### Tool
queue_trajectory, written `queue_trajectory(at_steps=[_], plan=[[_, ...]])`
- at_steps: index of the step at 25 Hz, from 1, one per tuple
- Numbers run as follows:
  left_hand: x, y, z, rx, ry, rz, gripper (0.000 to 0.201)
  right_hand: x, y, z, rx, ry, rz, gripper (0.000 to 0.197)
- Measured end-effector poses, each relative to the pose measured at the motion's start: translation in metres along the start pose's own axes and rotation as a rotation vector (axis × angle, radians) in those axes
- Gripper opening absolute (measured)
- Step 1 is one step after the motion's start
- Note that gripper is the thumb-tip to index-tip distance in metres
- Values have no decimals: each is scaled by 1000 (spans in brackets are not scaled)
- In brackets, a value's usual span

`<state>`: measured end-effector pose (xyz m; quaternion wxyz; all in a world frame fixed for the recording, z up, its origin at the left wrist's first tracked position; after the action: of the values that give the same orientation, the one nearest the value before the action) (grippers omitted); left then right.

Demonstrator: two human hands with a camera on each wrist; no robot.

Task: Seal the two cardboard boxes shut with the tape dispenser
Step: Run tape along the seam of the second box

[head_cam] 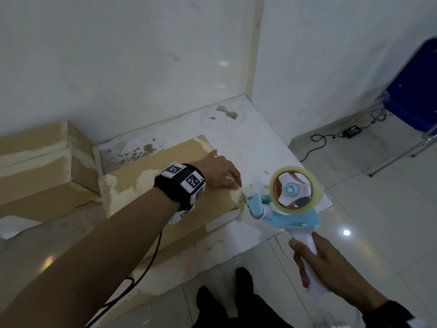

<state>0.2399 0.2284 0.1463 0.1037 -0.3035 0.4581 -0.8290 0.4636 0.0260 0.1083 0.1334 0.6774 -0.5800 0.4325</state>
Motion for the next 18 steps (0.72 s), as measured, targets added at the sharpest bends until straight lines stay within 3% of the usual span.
queue_trajectory(at_steps=[4, 10, 15, 16, 18], plan=[[3, 2, -4, 26, 15, 10, 32, 12, 0, -8, -39, -57, -24, 52], [3, 6, -8, -65, -9, 7, 40, 0, 15, -25, 147, -166, 3, 45], [0, 5, -8, -34, 9, -3, 38, 5, 3, 20, 302, -104, -5, 20], [0, 6, -7, -28, 15, -10, 38, 11, 9, 36, 324, -56, -42, 19], [1, 3, -6, -25, 19, -1, 35, 10, 17, 57, 267, 35, -78, 36]])
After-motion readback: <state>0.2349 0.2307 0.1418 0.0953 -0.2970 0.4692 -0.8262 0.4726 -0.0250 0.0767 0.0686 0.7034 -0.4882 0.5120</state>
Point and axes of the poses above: each hand's wrist, its own x-axis away from the middle knuckle, its own y-axis out of the palm, z = x × y, the point moved 5 cm from there along -x, towards the middle knuckle, and after that the axes turned 13 degrees about y, right-handed, at the moved point
